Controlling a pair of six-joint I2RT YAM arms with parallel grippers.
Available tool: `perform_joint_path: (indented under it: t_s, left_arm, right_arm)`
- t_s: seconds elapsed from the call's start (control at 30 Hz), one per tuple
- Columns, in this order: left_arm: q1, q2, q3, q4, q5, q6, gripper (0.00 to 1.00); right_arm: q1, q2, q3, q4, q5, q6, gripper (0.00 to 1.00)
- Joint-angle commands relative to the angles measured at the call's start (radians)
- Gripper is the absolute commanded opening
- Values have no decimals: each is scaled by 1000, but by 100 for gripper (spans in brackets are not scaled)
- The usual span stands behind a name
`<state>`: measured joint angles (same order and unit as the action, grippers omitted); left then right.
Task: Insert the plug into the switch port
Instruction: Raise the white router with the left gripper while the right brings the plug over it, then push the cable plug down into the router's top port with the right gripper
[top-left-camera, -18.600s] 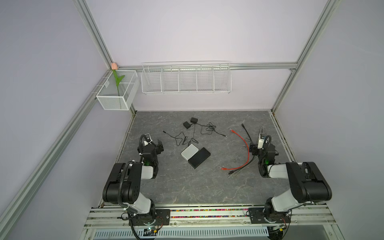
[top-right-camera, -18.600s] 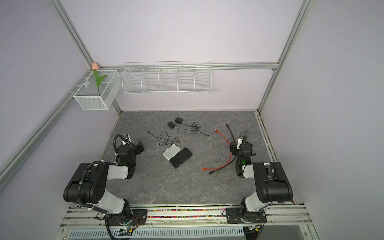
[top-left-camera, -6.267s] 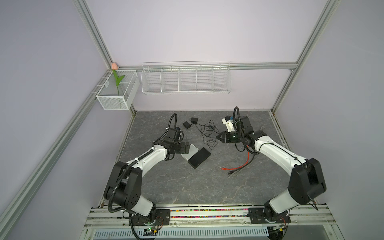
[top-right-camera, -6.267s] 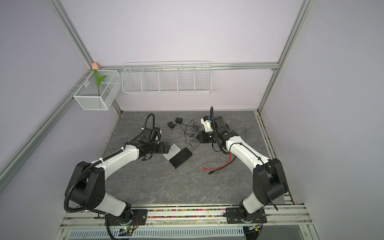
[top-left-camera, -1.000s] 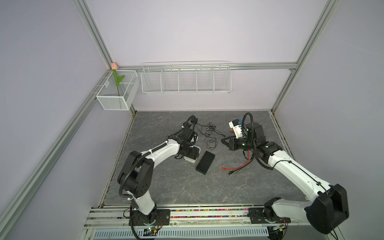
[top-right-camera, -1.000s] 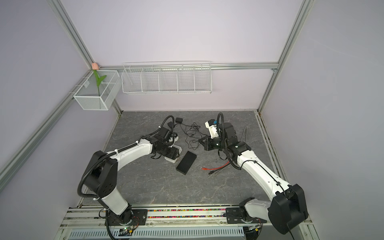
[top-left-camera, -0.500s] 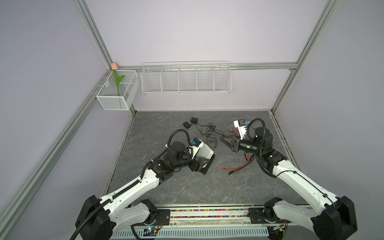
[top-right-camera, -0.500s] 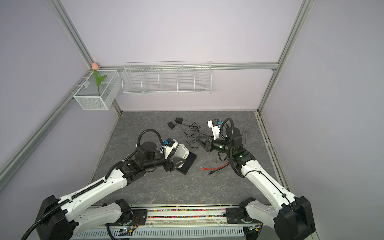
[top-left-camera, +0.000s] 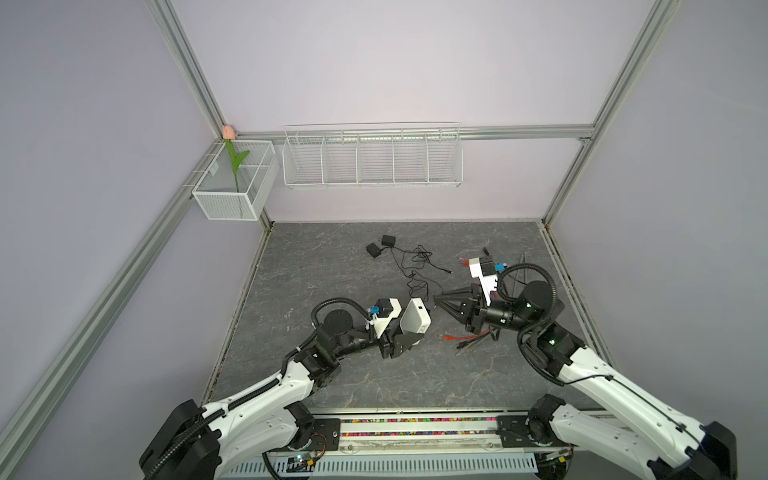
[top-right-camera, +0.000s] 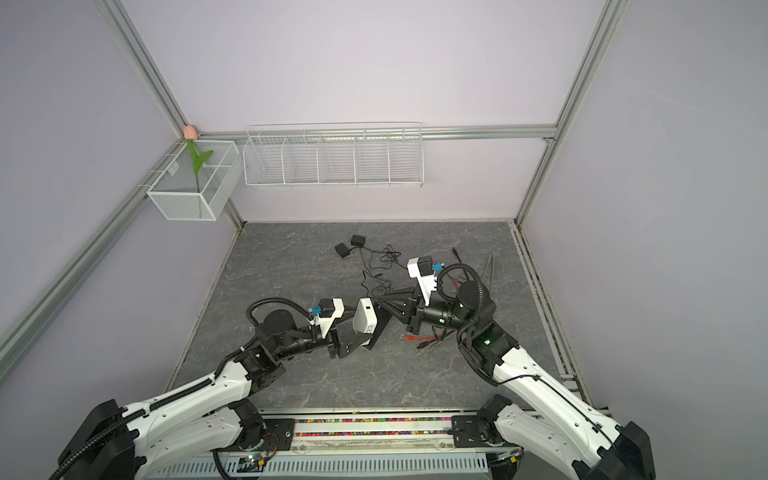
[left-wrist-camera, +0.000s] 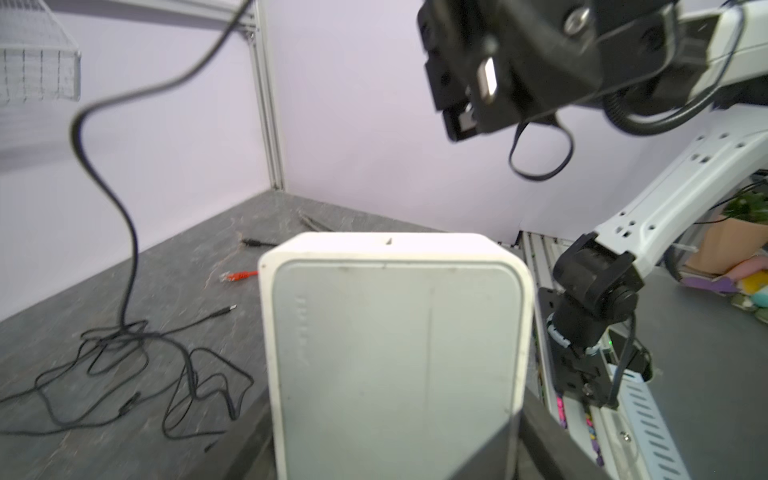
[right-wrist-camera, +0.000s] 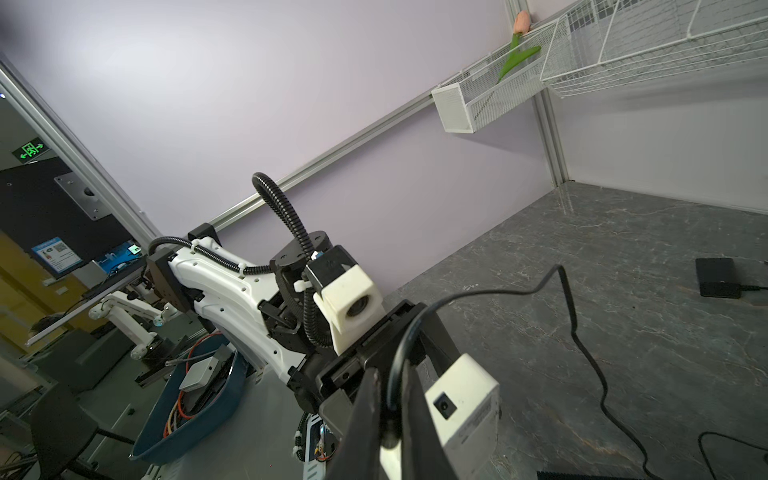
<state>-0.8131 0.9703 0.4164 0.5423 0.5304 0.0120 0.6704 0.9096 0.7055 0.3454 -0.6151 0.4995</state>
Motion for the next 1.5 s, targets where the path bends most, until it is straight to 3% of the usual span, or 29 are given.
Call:
perform_joint_path:
  t_s: [0.0, 0.7, 0.97, 1.47]
  left_arm:
    - [-12, -38, -16, 69, 50, -11, 0]
    - [-44, -183, -100, 8, 17, -22, 0]
    - [-46, -211, -102, -57, -2, -9, 0]
    - [-52, -192, -87, -75, -12, -1, 0]
  right_arm:
    - [35, -12, -15, -17, 51, -64, 7]
    - [164, 84, 60, -32, 121, -122, 7]
    - [170, 29, 88, -150, 241, -198, 6]
    - [241, 61, 98, -169, 242, -244, 6]
